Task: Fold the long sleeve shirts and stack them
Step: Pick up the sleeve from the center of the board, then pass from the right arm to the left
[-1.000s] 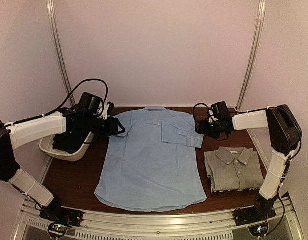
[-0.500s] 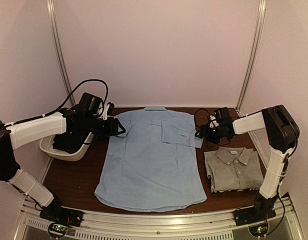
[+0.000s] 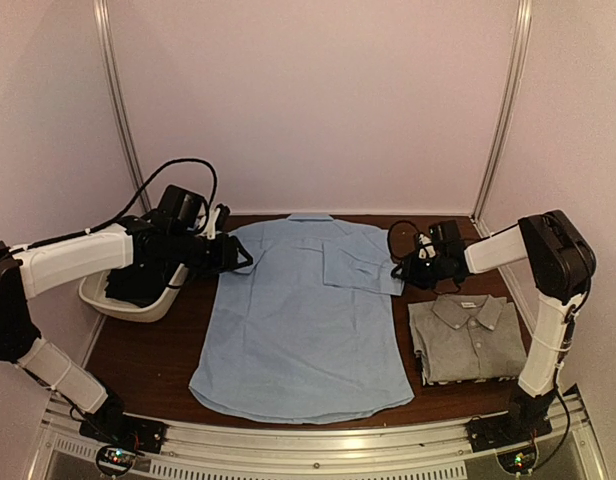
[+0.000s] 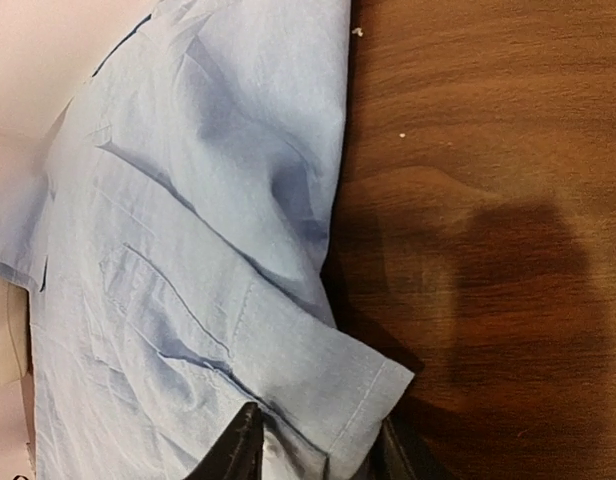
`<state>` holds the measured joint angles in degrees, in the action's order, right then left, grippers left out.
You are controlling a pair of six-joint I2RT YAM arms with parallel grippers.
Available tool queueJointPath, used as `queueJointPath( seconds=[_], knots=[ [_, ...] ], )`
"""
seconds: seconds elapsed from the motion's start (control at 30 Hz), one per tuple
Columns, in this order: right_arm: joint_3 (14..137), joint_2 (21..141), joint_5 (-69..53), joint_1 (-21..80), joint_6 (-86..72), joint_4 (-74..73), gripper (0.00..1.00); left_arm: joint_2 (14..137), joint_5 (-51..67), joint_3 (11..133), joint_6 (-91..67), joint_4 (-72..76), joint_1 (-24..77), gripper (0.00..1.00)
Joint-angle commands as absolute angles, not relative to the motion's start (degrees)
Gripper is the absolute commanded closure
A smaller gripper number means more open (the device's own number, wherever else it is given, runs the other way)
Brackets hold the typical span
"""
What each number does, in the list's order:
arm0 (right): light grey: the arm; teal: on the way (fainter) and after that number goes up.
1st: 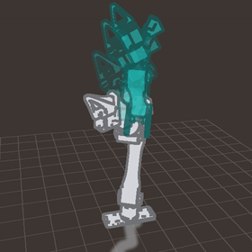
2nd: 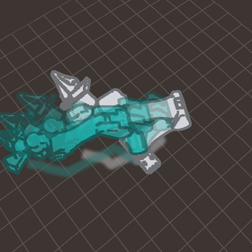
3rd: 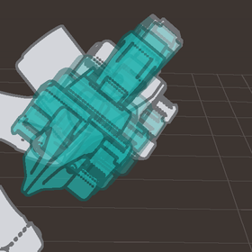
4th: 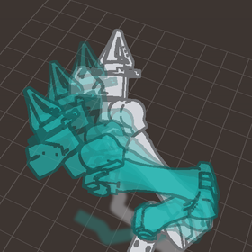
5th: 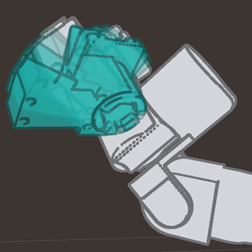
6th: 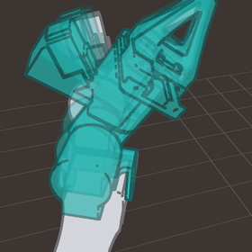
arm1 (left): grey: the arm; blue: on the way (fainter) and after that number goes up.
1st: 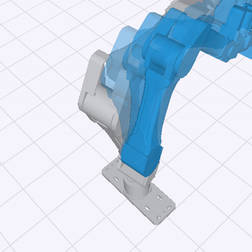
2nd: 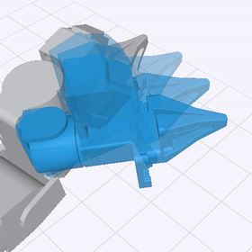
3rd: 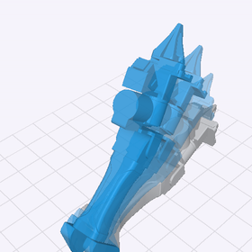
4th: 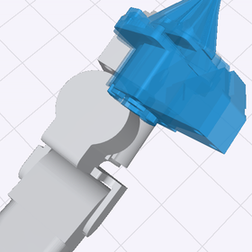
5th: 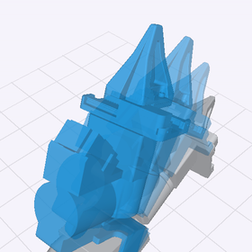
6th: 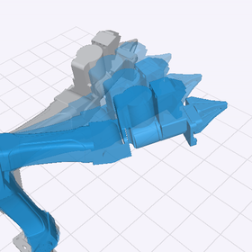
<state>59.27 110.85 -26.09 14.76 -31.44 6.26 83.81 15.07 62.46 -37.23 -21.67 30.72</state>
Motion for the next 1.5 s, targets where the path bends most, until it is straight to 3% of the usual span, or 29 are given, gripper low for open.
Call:
queueJointPath(
  seconds=[0.0,0.13,0.33,0.6,0.9,1.47],
  knots=[
    [58.62,108.26,-28.07,14.97,-32.33,6.88,0.68,85.0,16.43,63.75,-38.04,-17.96,31.82,0.46],
    [58.79,105.75,-28.07,15.65,-33.03,6.14,0.81,86.56,16.4,65.04,-37.89,-17.65,33.22,0.46],
    [59.78,101.5,-26.72,18.07,-33.66,3.61,0.91,88.17,17.38,65.89,-37.34,-15.83,34.9,0.46],
    [61.13,97.45,-29.07,24.73,-39.29,6.15,0.92,90.41,20.11,66.42,-36.08,-11.58,38.0,0.42],
    [68.4,104.49,-32.96,35.72,-50.8,17.68,0.93,95.31,23.24,70.54,-35.02,-8.17,40.24,0.33],
    [72.25,111.37,-35.95,40.86,-60.55,27.99,0.93,104.01,15.19,77.25,-33.53,-14.29,43.04,0.25]
  ],
)
